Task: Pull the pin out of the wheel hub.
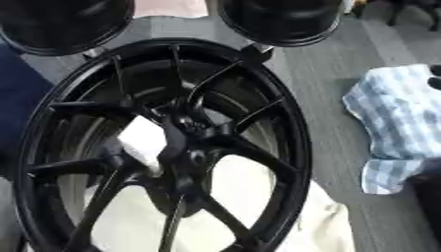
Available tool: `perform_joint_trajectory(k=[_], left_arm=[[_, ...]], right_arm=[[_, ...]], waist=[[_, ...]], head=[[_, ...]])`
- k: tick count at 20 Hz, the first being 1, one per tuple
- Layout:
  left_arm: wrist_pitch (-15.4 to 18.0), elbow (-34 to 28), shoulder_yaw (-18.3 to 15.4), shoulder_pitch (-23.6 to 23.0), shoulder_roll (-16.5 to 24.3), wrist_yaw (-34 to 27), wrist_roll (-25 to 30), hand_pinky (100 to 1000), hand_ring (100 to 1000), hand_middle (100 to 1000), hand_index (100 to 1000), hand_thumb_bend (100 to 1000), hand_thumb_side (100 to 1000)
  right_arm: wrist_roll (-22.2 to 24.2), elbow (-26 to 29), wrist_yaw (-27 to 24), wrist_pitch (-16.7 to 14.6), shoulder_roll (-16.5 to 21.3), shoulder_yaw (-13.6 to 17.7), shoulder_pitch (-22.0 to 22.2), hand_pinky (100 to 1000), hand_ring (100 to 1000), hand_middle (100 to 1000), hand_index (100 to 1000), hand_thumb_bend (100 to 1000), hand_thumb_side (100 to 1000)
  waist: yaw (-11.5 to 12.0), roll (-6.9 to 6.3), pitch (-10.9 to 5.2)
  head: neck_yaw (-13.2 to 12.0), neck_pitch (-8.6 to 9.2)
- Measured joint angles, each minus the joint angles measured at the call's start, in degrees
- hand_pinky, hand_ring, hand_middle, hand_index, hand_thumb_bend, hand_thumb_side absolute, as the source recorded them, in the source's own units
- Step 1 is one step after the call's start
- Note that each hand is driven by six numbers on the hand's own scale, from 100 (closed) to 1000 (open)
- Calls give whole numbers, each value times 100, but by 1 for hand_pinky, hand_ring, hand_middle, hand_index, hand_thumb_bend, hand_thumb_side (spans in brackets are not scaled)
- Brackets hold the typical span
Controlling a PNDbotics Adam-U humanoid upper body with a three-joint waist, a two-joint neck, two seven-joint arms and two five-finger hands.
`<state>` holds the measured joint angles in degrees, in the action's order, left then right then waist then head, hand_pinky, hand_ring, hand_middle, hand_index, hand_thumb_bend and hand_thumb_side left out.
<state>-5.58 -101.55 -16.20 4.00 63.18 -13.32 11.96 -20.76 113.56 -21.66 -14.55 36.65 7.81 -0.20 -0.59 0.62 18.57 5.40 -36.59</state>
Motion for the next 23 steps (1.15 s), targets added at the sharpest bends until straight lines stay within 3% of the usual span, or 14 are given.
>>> perform_joint_trajectory(k=[3, 7, 8, 9, 10, 11, 14, 15, 16, 23], left_arm=[[-94, -59, -102, -70, -135, 82, -159, 941, 917, 784, 884, 259, 772], [-231, -150, -221, -103, -221, 14, -500, 941, 917, 784, 884, 259, 772], [-256, -182, -221, -109, -221, -7, -595, 897, 840, 655, 774, 100, 653], [-263, -231, -232, -106, -230, -38, -686, 897, 839, 655, 774, 100, 656], [-245, -306, -274, -61, -280, -83, -779, 898, 839, 655, 775, 129, 543], [-211, -394, -330, 27, -354, -132, -862, 899, 840, 656, 775, 100, 668], [-7, -761, -460, 181, -718, -350, -1148, 904, 843, 662, 779, 100, 698], [77, -891, -465, 161, -852, -440, -1236, 905, 843, 662, 779, 100, 654], [162, -1000, -464, 132, -989, -525, -1324, 906, 843, 660, 779, 100, 714], [779, -1195, -364, 105, -1994, -1151, -1961, 912, 838, 659, 780, 100, 755]], right_arm=[[-3, 0, -11, -18, 0, 17, -7, 766, 756, 705, 599, 203, 433], [-15, 0, -17, -36, 1, 30, -8, 766, 756, 705, 599, 203, 433], [-15, 0, -18, -36, 1, 30, -8, 766, 756, 704, 599, 199, 432], [-13, 0, -19, -39, 1, 30, -8, 766, 755, 704, 599, 198, 432], [-9, 0, -20, -47, 1, 31, -5, 766, 755, 704, 599, 197, 432], [-9, 0, -20, -59, 0, 32, 0, 766, 755, 703, 599, 197, 432], [-15, 0, -20, -90, -6, 35, -10, 765, 754, 703, 598, 197, 432], [-16, 0, -20, -99, -9, 36, -21, 765, 754, 703, 598, 197, 432], [-17, 0, -20, -112, -11, 38, -31, 765, 754, 702, 598, 196, 431], [-4, 0, -51, -180, -68, 67, -114, 765, 751, 699, 597, 193, 433]], waist=[[16, 25, -4], [26, 39, -14], [25, 40, -14], [15, 59, -22], [-7, 92, -30], [-14, 138, -32], [-12, 242, -27], [-14, 248, -17], [-21, 256, -5], [-98, 335, 57]], head=[[107, 55], [153, 97], [155, 98], [155, 97], [157, 97], [165, 97], [221, 108], [240, 129], [258, 150], [232, 201]])
